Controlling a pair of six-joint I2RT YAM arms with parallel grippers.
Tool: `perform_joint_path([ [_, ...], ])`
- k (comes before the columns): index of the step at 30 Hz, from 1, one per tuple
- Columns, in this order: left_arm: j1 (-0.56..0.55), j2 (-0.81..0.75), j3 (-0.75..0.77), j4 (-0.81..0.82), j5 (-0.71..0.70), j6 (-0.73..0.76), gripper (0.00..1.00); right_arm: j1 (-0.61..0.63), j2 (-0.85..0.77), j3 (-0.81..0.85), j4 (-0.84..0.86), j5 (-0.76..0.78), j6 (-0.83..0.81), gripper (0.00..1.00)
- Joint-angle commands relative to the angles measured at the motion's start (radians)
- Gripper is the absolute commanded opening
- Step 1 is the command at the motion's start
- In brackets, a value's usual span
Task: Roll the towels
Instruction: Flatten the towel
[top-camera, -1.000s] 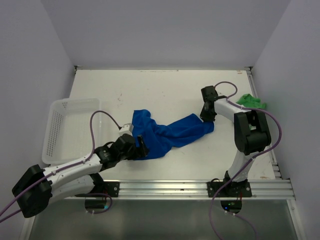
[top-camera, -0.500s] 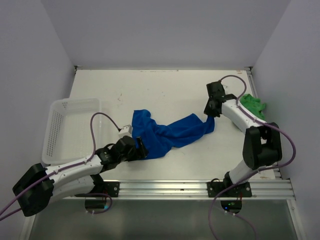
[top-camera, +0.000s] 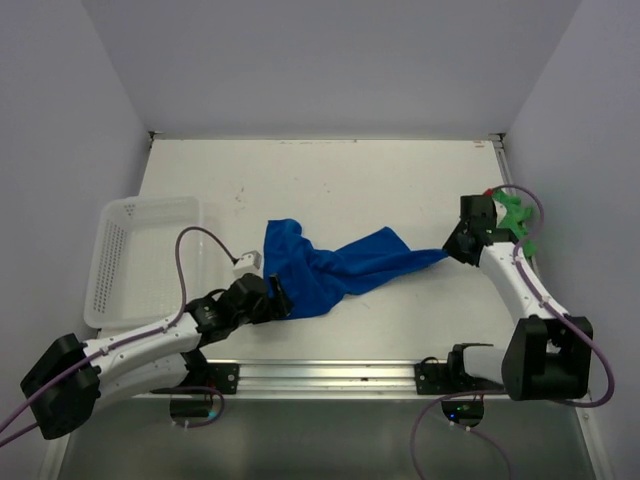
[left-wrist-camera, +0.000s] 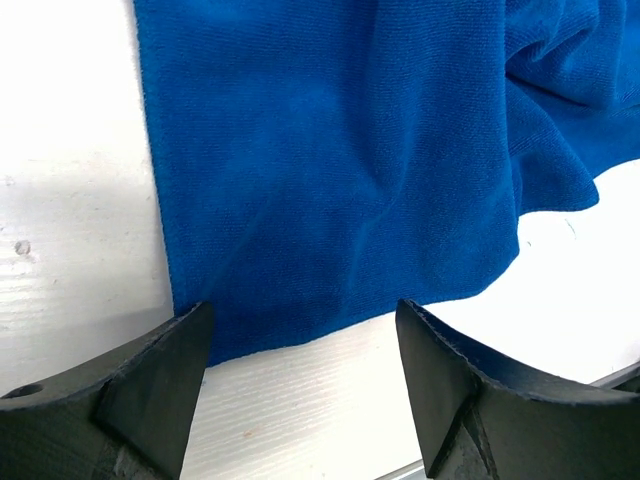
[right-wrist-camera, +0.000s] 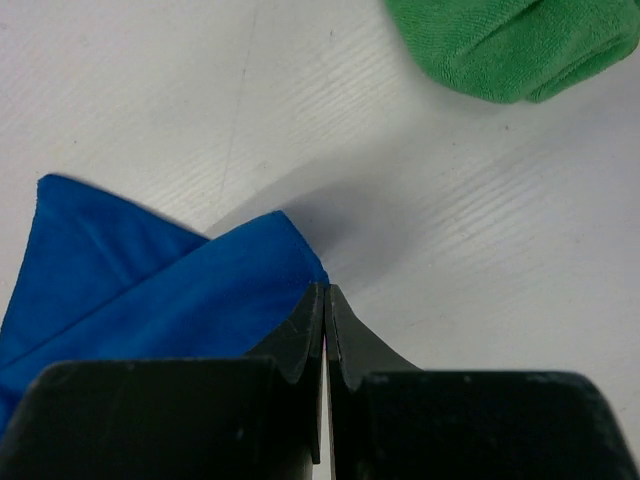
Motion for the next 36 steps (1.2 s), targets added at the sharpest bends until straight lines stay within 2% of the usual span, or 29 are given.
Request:
perform_joint_path([
  [1, -0.008, -0.038, -0.017, -0.04, -0.042, -0.034, 0.77, -0.013, -0.081, -0.052, 0.062, -0.058, 0.004, 0.0],
  [4, -0.008, -0.079, -0.019, -0.084, -0.061, -0.049, 0.77, -0.013, -0.102, -0.112, 0.108, -0.095, 0.029, 0.0],
  [8, -0.008, -0.113, -0.023, -0.14, -0.078, -0.067, 0.68, -0.013, -0.109, -0.182, 0.153, -0.135, 0.053, 0.0],
  [11, -0.008, -0.127, -0.026, -0.161, -0.073, -0.078, 0.61, -0.013, -0.101, -0.195, 0.162, -0.147, 0.059, 0.0],
  [17, -0.008, -0.13, -0.033, -0.193, -0.076, -0.093, 0.56, -0.013, -0.107, -0.199, 0.165, -0.15, 0.056, 0.0],
  [22, -0.009, -0.104, -0.03, -0.206, -0.09, -0.095, 0.56, -0.013, -0.112, -0.201, 0.165, -0.146, 0.055, 0.0],
  [30, -0.017, -0.027, -0.026, -0.14, -0.111, -0.084, 0.55, -0.013, -0.116, -0.202, 0.167, -0.15, 0.058, 0.0],
  [33, -0.023, -0.025, -0.025, -0.138, -0.122, -0.086, 0.49, -0.013, -0.124, -0.204, 0.164, -0.147, 0.053, 0.0],
  [36, -0.035, -0.018, -0.022, -0.138, -0.134, -0.081, 0.37, -0.013, -0.13, -0.207, 0.162, -0.147, 0.055, 0.0],
])
